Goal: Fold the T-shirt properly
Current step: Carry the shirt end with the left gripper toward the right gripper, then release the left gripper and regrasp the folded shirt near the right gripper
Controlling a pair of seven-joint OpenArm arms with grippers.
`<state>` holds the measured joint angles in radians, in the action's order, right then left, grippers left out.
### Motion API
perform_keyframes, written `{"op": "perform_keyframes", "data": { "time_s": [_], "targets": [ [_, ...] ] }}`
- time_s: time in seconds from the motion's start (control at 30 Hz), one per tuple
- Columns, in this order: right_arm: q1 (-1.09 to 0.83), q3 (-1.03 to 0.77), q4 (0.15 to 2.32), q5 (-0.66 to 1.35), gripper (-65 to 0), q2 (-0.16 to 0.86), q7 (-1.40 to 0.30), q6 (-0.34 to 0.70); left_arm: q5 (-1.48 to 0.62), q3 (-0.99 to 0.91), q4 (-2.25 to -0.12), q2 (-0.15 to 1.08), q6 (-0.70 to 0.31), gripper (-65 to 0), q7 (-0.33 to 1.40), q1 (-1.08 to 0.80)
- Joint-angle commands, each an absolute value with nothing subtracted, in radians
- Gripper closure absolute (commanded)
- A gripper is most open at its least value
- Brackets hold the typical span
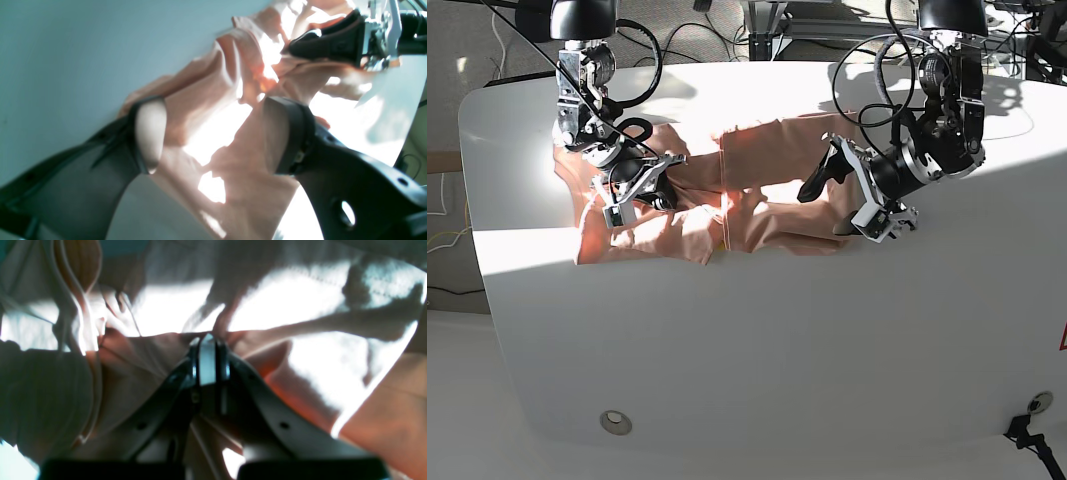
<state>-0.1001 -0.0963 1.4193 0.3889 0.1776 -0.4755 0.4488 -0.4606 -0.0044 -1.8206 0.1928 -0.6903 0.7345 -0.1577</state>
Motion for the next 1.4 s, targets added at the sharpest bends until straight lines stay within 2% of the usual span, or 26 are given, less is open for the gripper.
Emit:
{"op": "perform_keyframes", "data": {
  "time_s": [0.0,0.1,0.13,0.37,0.47,0.57,0.63,0.77,0.93,1.07,1.37],
  "targets": [
    [-0.096,-0.094,1.431,0.360,0.0,0.183,-0.529,0.438,-0.420,-0.005,-1.834,0.211,-0.698,-32.8,0.664,-0.173],
    [-0.079,-0.097,1.474,0.360,0.0,0.166,-0.529,0.435,-0.309,-0.005,-1.794,0.219,-0.698,-7.5,0.599,-0.208],
    [-0.077,-0.101,1.495,0.358,-2.9,0.157,-0.529,0.435,-0.274,-0.002,-1.764,0.211,-0.698,0.0,0.575,-0.209],
    [-0.088,-0.108,1.755,0.360,-26.3,0.151,-0.536,0.432,-0.114,-0.005,-1.527,0.136,-0.698,0.0,0.378,-0.205],
    [-0.105,-0.220,1.833,0.363,-35.7,0.137,-0.588,0.432,-0.113,-0.005,-1.497,0.136,-0.698,0.0,0.374,-0.205],
    [-0.094,-0.395,1.831,0.361,-41.5,0.099,-0.611,0.438,-0.113,-0.005,-1.497,0.139,-0.698,0.0,0.374,-0.206],
    [-0.093,-0.473,1.801,0.361,-43.5,0.101,-0.613,0.441,-0.113,-0.005,-1.498,0.140,-0.698,0.0,0.374,-0.209],
    [-0.085,-0.533,1.659,0.375,-46.9,0.166,-0.613,0.443,-0.113,-0.005,-1.498,0.140,-0.698,0.0,0.374,-0.211],
    [-0.091,-0.595,1.484,0.492,-47.1,0.186,-0.613,0.512,-0.113,-0.007,-1.498,0.142,-0.698,0.0,0.374,-0.211],
    [-0.120,-0.584,1.465,0.519,-46.6,0.183,-0.613,0.519,-0.113,-0.007,-1.498,0.142,-0.698,0.0,0.374,-0.211],
    [-0.142,-0.441,1.465,0.581,-46.5,0.153,-0.613,0.519,-0.113,-0.007,-1.498,0.142,-0.698,0.0,0.374,-0.213]
  ]
}}
